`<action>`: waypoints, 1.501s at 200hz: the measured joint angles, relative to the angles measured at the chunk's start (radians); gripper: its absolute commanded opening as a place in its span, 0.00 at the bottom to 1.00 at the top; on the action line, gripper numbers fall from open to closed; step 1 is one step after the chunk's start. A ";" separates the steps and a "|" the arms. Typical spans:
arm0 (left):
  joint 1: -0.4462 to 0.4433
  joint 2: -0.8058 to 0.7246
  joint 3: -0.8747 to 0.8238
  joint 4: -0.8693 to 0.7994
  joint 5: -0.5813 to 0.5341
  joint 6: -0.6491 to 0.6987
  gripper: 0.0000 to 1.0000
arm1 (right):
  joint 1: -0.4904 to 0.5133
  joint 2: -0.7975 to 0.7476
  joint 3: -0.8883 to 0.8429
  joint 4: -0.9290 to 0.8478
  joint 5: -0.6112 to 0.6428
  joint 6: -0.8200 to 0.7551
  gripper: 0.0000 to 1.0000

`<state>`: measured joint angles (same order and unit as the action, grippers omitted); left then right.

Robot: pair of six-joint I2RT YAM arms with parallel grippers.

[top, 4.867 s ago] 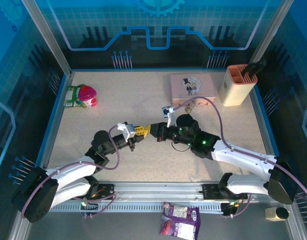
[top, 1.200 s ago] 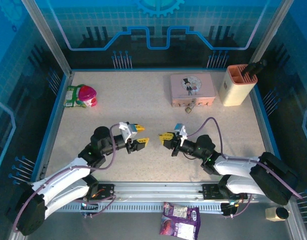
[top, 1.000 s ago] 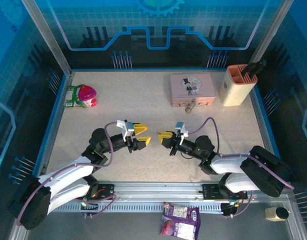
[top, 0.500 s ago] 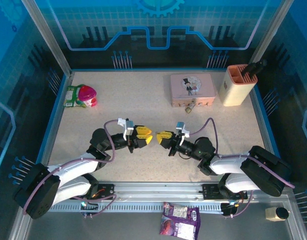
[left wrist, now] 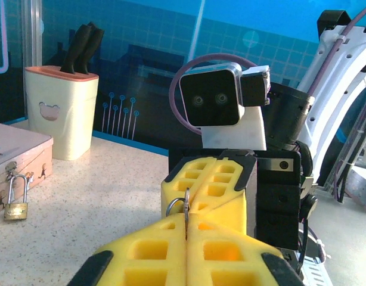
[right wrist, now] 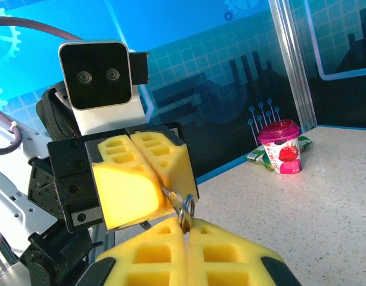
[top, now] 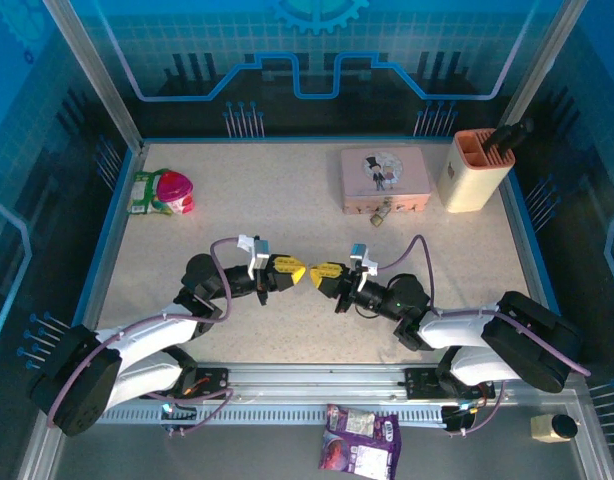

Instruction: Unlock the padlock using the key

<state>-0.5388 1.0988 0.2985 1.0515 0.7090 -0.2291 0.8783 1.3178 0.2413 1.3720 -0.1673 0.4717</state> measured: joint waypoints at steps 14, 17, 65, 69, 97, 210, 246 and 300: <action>0.001 0.000 0.003 0.000 0.003 -0.001 0.00 | 0.000 0.000 0.001 0.002 0.000 0.000 0.00; 0.001 0.000 0.004 0.000 0.004 -0.001 0.00 | 0.000 0.000 0.001 0.003 0.000 0.000 0.00; 0.000 0.000 0.007 -0.007 0.004 0.002 0.00 | 0.000 0.001 0.001 0.006 0.005 -0.003 0.17; 0.000 0.000 0.008 -0.010 0.004 0.003 0.00 | 0.000 0.001 0.001 0.006 0.005 -0.005 0.20; 0.000 -0.012 0.014 -0.079 0.017 0.027 0.00 | -0.005 -0.003 -0.001 0.006 0.013 -0.024 0.34; 0.000 -0.128 0.067 -0.372 0.038 0.143 0.00 | -0.074 -0.049 0.000 -0.080 -0.164 -0.084 0.25; 0.000 -0.124 0.083 -0.406 0.052 0.154 0.00 | -0.074 -0.063 0.003 -0.116 -0.187 -0.099 0.18; 0.000 -0.113 0.092 -0.426 0.071 0.158 0.00 | -0.074 -0.077 0.010 -0.154 -0.205 -0.111 0.18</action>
<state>-0.5385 0.9855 0.3904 0.6250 0.7799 -0.0708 0.8040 1.2411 0.2508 1.2182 -0.3721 0.3611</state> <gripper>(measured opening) 0.051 0.184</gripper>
